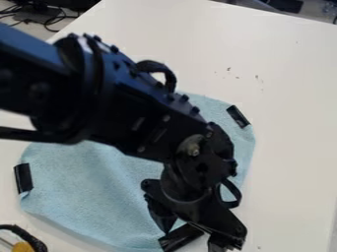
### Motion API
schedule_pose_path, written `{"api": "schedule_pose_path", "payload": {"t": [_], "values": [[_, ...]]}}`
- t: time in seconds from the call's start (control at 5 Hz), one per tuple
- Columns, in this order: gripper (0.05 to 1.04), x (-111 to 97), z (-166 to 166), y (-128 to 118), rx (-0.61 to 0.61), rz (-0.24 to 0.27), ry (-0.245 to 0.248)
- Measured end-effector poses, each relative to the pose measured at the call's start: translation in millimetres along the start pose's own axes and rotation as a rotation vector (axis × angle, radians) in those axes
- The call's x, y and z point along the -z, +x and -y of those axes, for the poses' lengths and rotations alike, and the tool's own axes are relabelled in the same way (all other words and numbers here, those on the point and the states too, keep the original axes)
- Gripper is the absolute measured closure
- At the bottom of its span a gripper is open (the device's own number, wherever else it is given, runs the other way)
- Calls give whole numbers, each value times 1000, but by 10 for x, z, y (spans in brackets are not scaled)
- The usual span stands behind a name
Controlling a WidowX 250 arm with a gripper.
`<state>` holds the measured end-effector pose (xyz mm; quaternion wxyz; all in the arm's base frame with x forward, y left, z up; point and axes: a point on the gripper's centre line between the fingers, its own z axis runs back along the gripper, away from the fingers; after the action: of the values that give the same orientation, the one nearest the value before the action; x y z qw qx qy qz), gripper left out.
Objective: Fold the cloth top to bottom
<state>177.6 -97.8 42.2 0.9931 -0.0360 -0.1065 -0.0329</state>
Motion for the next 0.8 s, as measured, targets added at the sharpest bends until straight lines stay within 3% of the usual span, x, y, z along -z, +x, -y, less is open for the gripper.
{"api": "schedule_pose_path", "payload": {"t": [0.2,0.8], "values": [[82,19,-8,-25,3,-16,5],[82,-172,-475,555,40,2,50]]}}
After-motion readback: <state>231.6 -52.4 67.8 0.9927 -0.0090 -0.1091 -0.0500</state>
